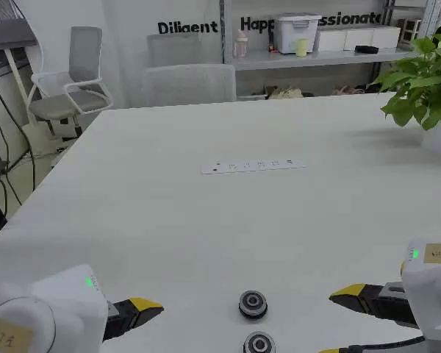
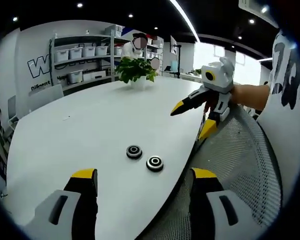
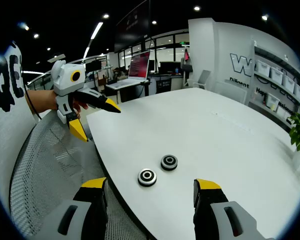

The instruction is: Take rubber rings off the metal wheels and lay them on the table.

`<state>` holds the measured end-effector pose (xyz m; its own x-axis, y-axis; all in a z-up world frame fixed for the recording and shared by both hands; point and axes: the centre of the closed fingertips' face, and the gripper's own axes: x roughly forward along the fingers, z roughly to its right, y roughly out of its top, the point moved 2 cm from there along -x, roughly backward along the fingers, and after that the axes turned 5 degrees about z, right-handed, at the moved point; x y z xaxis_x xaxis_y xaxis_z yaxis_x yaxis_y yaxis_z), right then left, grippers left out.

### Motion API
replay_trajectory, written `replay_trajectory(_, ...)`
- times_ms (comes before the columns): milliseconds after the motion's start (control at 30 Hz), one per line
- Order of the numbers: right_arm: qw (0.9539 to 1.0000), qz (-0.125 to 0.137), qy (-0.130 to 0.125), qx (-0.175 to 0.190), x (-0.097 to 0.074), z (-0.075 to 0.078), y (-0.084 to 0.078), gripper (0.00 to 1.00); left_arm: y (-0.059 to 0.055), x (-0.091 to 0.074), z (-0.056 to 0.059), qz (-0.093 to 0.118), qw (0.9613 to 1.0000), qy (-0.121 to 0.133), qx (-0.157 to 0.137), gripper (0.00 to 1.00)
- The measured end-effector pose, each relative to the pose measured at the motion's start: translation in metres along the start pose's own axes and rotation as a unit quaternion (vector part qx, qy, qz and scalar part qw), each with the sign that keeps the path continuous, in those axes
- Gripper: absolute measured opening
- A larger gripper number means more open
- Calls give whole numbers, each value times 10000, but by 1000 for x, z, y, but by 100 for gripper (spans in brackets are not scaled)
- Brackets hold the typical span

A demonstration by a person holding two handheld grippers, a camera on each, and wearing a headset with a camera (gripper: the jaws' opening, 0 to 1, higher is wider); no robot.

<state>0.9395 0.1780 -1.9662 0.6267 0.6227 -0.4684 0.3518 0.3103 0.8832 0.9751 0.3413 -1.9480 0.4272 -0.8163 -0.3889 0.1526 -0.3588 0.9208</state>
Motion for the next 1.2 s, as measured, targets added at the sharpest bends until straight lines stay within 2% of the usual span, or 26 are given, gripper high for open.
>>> replay_trajectory(100, 10000, 30, 15, 16, 0, 0, 1, 74, -2, 0, 0, -62, 10000, 14, -25, 83)
replay_trajectory(233, 10000, 53, 52, 58, 1, -1, 1, 75, 1, -1, -1, 27, 10000, 35, 29, 81)
replay_trajectory(633, 9998, 87, 65, 173, 1, -1, 1, 71, -2, 0, 0, -63, 10000, -16, 22, 79)
replay_trajectory(733, 9998, -22, 60, 170, 0, -1, -2, 71, -2, 0, 1, -73, 9999, -11, 71, 78)
replay_trajectory(867, 9999, -92, 32, 55, 0, -1, -4, 73, -1, -1, 1, -67, 10000, -16, 62, 76)
replay_trajectory(1200, 9999, 33, -71, -148, -3, 4, 1, 74, -5, -1, 3, -185, 9997, -55, 137, 75)
